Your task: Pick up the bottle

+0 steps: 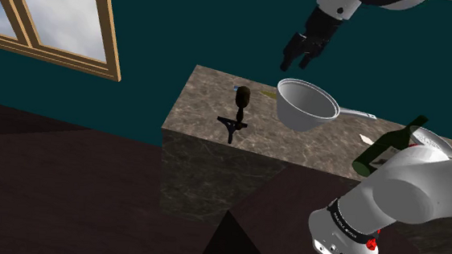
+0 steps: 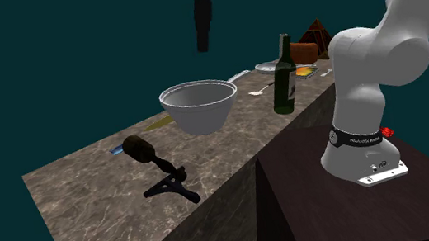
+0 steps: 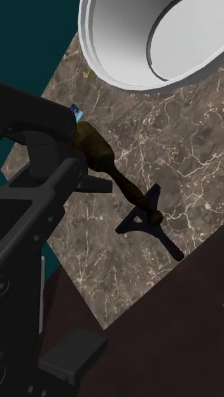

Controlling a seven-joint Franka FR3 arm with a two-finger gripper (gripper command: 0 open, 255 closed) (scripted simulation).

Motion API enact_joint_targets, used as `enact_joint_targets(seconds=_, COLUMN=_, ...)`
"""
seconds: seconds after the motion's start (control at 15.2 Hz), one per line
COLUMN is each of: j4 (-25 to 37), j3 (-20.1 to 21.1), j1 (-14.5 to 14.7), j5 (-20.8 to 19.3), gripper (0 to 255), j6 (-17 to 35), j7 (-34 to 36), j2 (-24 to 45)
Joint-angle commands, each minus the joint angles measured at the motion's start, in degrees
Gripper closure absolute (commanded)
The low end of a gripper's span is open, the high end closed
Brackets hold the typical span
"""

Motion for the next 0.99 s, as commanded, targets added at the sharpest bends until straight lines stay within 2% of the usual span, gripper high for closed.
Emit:
enact_joint_targets(seconds=0.0, j4=0.2, j3=0.7, j1=-0.9, j5=0.1, gripper=0, j6=3.0, j7=2.7, j2=3.6)
enact_joint_targets(seconds=0.46, j4=1.8, j3=2.5, j1=-3.8, j5=-0.5, gripper=0, j6=13.4, j7=11.8, j2=17.4)
enact_joint_targets(seconds=0.92, j4=6.4, j3=2.8, j1=-6.2, j5=-2.1, gripper=0, j6=21.6, j7=21.1, j2=32.2)
